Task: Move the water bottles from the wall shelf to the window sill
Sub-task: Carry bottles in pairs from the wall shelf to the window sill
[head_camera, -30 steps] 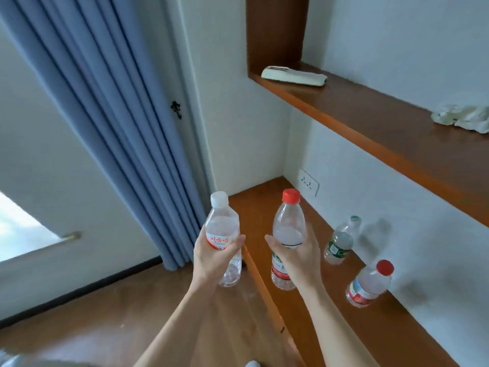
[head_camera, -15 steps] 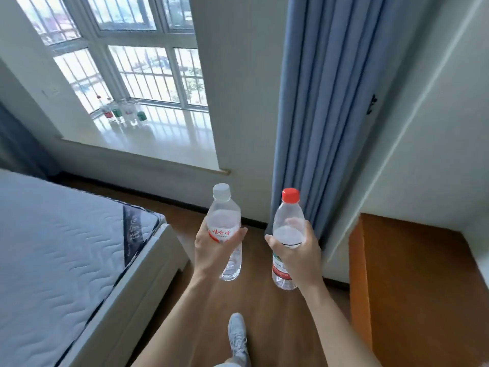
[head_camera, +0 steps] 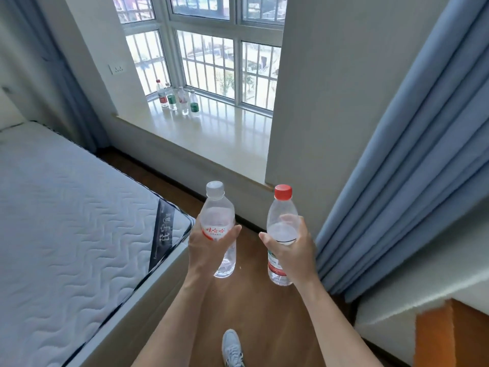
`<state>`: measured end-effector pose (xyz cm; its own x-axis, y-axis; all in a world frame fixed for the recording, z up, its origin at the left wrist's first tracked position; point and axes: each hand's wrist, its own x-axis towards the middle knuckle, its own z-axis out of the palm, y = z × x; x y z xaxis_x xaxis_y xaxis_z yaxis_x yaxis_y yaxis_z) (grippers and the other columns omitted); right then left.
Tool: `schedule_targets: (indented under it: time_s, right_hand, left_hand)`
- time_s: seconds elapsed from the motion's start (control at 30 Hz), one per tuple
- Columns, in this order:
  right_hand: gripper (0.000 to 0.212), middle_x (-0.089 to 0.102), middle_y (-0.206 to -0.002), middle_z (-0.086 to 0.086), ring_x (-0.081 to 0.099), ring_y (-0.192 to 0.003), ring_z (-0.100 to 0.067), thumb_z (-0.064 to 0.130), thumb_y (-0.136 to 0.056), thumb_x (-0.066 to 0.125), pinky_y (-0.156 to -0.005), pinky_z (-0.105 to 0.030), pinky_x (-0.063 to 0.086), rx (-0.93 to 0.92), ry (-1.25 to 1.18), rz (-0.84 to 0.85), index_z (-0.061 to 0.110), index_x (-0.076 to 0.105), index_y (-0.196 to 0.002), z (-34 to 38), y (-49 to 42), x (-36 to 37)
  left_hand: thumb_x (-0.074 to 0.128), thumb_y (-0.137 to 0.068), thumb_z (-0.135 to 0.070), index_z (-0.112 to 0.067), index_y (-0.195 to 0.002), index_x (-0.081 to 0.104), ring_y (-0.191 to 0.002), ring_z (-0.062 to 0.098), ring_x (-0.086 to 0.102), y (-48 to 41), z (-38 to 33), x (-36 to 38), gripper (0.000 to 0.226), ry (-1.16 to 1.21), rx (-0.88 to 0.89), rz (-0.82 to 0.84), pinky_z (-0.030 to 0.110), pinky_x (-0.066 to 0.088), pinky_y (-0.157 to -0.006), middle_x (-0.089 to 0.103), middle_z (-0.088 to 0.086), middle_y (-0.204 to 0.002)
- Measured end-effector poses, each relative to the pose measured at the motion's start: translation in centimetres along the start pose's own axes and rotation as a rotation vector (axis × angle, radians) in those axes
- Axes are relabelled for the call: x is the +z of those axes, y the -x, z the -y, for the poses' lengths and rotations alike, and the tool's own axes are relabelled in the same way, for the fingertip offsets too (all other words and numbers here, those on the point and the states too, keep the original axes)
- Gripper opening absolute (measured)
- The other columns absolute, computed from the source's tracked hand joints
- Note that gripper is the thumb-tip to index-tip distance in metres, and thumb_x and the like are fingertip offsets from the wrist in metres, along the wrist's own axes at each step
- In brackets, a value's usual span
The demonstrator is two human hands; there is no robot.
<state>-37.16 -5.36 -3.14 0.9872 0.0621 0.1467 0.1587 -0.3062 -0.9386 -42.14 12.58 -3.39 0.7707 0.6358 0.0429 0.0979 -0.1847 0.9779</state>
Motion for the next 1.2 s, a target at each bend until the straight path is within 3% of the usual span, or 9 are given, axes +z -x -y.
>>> schedule_targets:
  time_s: [0.1,0.23,0.37,0.53,0.87,1.0,1.2]
  right_hand:
    - [0.063,0.065,-0.098,0.013,0.064,-0.089,-0.005,0.059,-0.058,0.077,-0.073,-0.028,0.056,-0.010,0.029,0.012,0.029,0.056,-0.108,1.0,-5.2,3.6]
    - [0.058,0.062,-0.095,0.022,0.062,-0.086,0.002,0.047,-0.062,0.087,-0.070,-0.020,0.053,-0.028,0.046,0.039,0.027,0.057,-0.108,2.2,-11.3,8.1]
    - [0.057,0.062,-0.097,0.016,0.059,-0.086,0.006,0.037,-0.065,0.090,-0.064,-0.001,0.043,-0.035,0.046,0.075,0.024,0.058,-0.110,2.9,-15.8,12.0]
    - [0.056,0.060,-0.097,0.022,0.059,-0.091,0.010,0.036,-0.065,0.091,-0.068,-0.009,0.046,-0.035,0.000,0.150,0.025,0.058,-0.109,3.1,-20.3,16.3]
    - [0.055,0.061,-0.096,0.022,0.058,-0.091,0.014,0.040,-0.068,0.088,-0.071,-0.015,0.048,-0.090,-0.037,0.290,0.027,0.054,-0.109,2.8,-34.3,24.9]
    - [0.056,0.062,-0.097,0.018,0.063,-0.089,0.003,0.040,-0.069,0.088,-0.074,-0.021,0.053,-0.142,-0.054,0.361,0.025,0.054,-0.111,3.4,-42.4,28.8]
    - [0.054,0.062,-0.098,0.018,0.060,-0.090,0.008,0.038,-0.069,0.088,-0.070,-0.012,0.047,-0.181,-0.081,0.484,0.028,0.054,-0.110,4.3,-53.2,33.6]
  left_hand:
    - [0.088,-0.059,-0.051,-0.021,-0.117,0.057,-0.095,0.016,0.067,-5.8,0.0,0.2,0.073,-0.024,0.013,0.012,0.033,0.058,-0.080,0.066,-0.005,-0.099]
    - [0.078,-0.052,-0.066,-0.021,-0.119,0.055,-0.096,0.015,0.066,-13.0,-0.2,-0.2,0.084,-0.043,0.049,-0.013,0.028,0.056,-0.078,0.066,-0.004,-0.102]
    - [0.088,-0.067,-0.036,-0.025,-0.116,0.051,-0.093,0.008,0.063,-18.4,-0.7,-0.9,0.063,-0.052,0.048,-0.052,0.008,0.049,-0.071,0.061,-0.011,-0.099]
    - [0.087,-0.071,-0.024,-0.016,-0.120,0.055,-0.093,0.011,0.065,-23.5,-0.3,-1.5,0.060,-0.028,0.043,-0.097,0.009,0.052,-0.067,0.065,-0.002,-0.101]
    - [0.085,-0.073,-0.023,-0.027,-0.118,0.047,-0.089,0.003,0.061,-36.4,0.9,0.3,0.058,-0.095,0.043,-0.250,-0.001,0.045,-0.066,0.055,-0.019,-0.098]
    - [0.084,-0.074,-0.025,-0.029,-0.118,0.045,-0.088,0.003,0.061,-43.6,0.4,1.9,0.059,-0.103,0.026,-0.334,-0.003,0.043,-0.065,0.053,-0.023,-0.097]
    - [0.085,-0.073,-0.029,-0.032,-0.119,0.046,-0.092,0.003,0.062,-53.4,-0.4,3.7,0.060,-0.089,-0.022,-0.443,-0.001,0.045,-0.065,0.056,-0.021,-0.100]
